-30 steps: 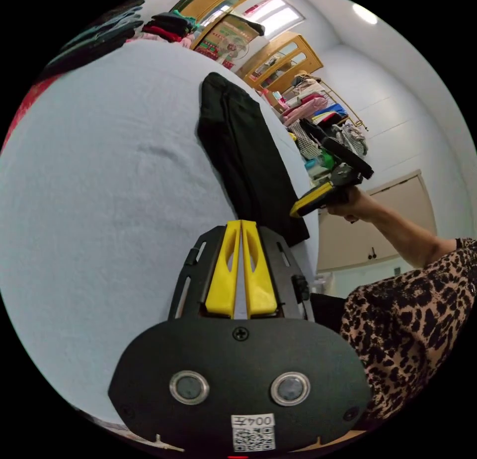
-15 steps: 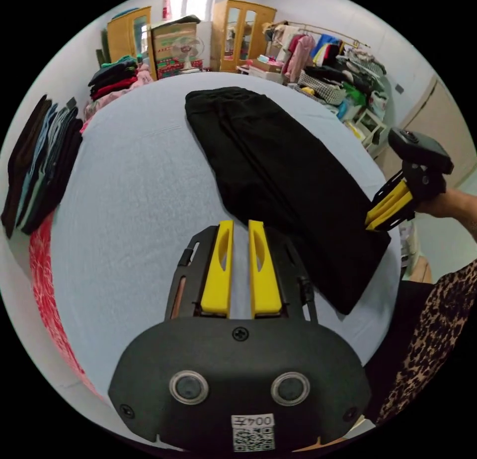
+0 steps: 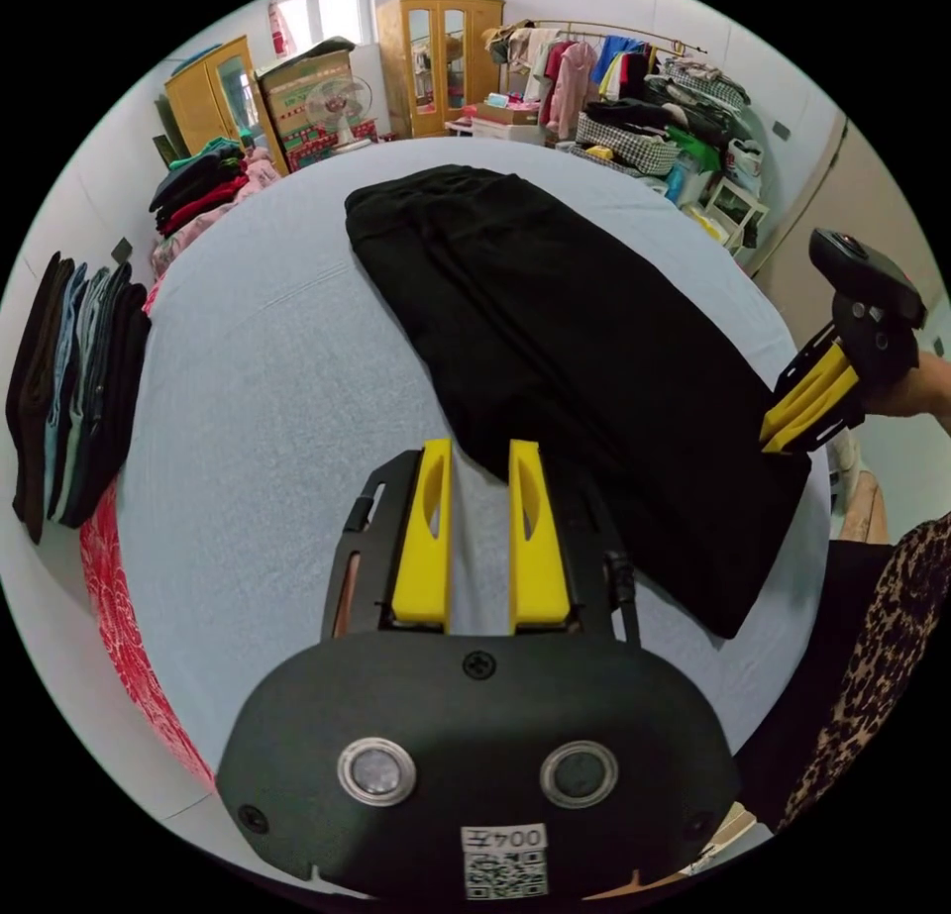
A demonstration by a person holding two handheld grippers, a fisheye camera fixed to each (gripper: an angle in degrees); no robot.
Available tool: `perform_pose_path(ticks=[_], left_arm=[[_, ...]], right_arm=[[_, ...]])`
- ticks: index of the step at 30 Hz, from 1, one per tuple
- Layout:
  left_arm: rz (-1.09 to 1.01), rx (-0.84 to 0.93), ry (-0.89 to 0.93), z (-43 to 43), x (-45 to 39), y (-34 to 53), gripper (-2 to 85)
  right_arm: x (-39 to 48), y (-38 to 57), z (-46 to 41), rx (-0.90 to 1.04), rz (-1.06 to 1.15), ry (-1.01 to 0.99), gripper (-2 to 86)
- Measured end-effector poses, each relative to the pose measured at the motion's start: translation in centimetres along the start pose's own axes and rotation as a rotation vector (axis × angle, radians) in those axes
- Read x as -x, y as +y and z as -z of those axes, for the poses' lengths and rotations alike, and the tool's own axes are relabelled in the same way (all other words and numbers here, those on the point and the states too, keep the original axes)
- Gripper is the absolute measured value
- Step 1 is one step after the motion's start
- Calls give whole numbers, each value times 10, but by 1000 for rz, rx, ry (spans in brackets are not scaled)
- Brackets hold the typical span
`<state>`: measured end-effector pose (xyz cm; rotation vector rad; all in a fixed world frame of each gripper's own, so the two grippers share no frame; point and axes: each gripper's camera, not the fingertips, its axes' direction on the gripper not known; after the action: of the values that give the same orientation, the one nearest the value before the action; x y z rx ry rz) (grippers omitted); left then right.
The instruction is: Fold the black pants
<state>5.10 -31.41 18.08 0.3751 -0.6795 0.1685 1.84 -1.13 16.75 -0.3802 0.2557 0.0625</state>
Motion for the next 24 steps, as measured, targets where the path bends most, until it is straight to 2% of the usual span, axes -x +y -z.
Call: perform_pose_path(ticks=[8,13,16,21,24], left_arm=[[5,-33,-12,10,0,-12,22],[138,-17,74,-6,30,7,8],[203,-65,146,-11,42,15,5],[226,-38,187,-9,46,9,3],[277,-60,87,12,49,13,2]], right_arm=[[12,0,5,20,9,63,37],[12,2,5,12,39,61,36],[7,3,5,10,45,30,36],[10,2,2,18,62,45,37],[9,3,-1,5,54,40,37]])
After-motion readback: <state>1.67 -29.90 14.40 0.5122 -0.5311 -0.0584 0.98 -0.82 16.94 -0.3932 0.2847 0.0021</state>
